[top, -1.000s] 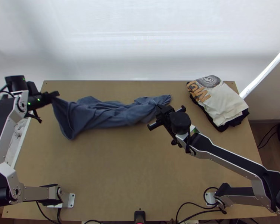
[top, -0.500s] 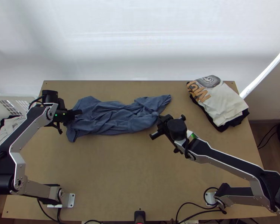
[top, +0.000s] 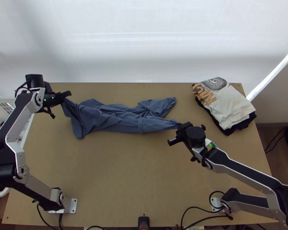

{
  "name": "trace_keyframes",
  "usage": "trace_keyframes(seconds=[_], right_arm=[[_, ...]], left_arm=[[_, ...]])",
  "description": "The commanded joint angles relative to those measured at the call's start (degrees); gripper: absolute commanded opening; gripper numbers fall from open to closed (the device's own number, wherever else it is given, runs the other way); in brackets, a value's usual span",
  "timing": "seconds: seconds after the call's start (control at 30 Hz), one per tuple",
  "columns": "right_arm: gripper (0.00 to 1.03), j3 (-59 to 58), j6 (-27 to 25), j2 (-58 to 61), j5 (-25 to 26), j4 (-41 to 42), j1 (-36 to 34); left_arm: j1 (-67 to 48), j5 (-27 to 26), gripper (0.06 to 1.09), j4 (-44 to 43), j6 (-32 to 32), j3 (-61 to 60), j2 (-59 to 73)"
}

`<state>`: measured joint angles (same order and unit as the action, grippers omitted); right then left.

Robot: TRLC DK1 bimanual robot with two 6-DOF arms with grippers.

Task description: Fold the t-shirt

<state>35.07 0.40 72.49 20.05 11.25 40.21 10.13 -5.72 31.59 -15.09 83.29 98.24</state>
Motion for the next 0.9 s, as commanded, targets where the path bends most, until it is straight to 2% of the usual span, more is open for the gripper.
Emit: trace_keyframes(seconds=[0.0, 0.37, 0.4, 0.43, 0.5, 0.57, 0.6, 0.63, 0.87], right_arm=[[0.03, -1.14, 1.09, -3.67, 0.25, 0.09, -0.22], [0.03, -2.9, 2.06, -8.59, 0.25, -5.44, -0.74], [0.03, -2.81, 2.06, -8.5, 0.25, -5.09, -0.66], [0.03, -2.55, 2.5, -8.33, 0.25, -4.83, -0.66], [0.03, -1.76, 3.11, -7.89, 0.25, -4.57, -0.39], [0.03, -1.32, 3.2, -7.54, 0.16, -4.48, -0.04], [0.03, -1.32, 3.2, -7.27, 0.16, -4.3, 0.05], [0.03, -1.32, 3.11, -7.19, 0.16, -4.3, 0.05], [0.03, -1.32, 3.11, -6.57, 0.16, -3.77, 0.66]], left_arm=[[0.15, 0.27, 0.1, 0.66, -1.78, 2.06, 1.87], [0.5, 3.78, 0.1, -0.83, -3.63, 5.13, 7.76], [0.15, 3.78, 0.13, -1.1, -3.8, 5.22, 7.94], [-0.2, 3.69, 0.25, -1.01, -3.98, 5.4, 7.94], [-1.96, 3.69, 0.62, -0.57, -3.8, 6.01, 7.23], [-3.45, 3.78, 0.83, -0.31, -3.98, 6.1, 5.74], [-3.89, 3.69, 1.0, -0.83, -4.16, 6.01, 4.51], [-4.15, 3.69, 1.05, -1.45, -4.6, 6.01, 3.63], [-5.3, 3.17, 1.05, -1.45, -0.46, 6.36, -2.52]])
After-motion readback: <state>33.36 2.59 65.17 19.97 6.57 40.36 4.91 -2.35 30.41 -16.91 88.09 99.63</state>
